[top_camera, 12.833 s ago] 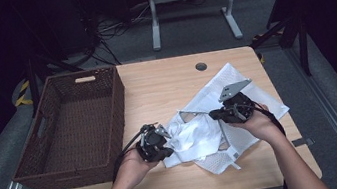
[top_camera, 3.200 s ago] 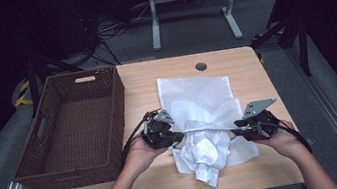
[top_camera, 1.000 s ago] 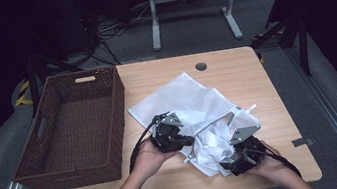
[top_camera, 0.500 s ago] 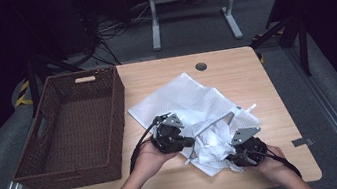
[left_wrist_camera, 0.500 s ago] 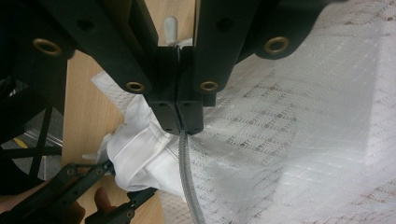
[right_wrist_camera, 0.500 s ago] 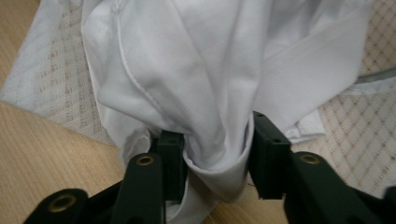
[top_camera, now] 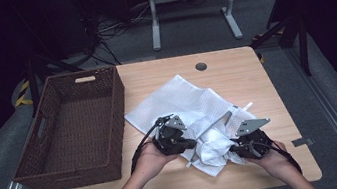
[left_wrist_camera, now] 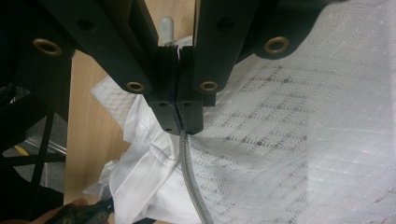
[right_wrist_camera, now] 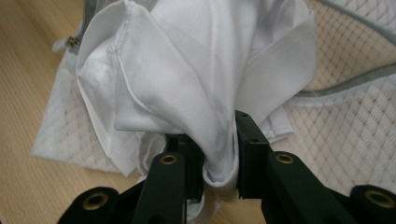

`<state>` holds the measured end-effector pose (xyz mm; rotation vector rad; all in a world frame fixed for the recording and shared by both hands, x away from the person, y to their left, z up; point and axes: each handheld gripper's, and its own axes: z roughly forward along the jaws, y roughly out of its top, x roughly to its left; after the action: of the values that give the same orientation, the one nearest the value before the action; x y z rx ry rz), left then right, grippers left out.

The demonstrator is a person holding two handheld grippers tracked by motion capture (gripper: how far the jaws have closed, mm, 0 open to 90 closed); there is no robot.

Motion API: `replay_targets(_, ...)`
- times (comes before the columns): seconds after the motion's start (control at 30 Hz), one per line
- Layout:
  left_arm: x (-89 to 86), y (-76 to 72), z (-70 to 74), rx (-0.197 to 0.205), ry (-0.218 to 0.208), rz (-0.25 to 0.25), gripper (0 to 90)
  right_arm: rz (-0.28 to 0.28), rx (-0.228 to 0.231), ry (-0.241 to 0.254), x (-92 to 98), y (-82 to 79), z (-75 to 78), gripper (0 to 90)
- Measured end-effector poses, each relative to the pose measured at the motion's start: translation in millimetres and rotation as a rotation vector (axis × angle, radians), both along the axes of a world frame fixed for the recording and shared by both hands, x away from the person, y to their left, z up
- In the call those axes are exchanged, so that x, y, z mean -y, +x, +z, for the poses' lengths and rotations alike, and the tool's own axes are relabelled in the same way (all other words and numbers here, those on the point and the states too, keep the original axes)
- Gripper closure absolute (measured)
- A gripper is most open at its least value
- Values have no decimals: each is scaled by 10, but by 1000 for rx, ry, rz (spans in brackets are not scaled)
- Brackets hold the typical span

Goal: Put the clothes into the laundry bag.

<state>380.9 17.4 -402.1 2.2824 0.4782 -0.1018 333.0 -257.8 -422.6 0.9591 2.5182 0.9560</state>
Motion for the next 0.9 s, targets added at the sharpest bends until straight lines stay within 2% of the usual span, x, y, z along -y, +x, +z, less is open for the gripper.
replay_targets(0.2, -3, -26, 36, 0, -16, -13, 890, -6, 19, 43, -126, 130, 95, 762)
replay_targets(0.43, -4, -44, 86, 4, -27, -21, 890, -18, 32, 55, -223, 244, 137, 762)
replay_targets(0.67, -8, -51, 95, 4, -47, -18, 890, -35, 31, 64, -394, 437, 46, 761)
replay_targets(0.9, -39, -33, 90, 3, -39, -13, 890, -29, 36, 48, -450, 463, -1, 758)
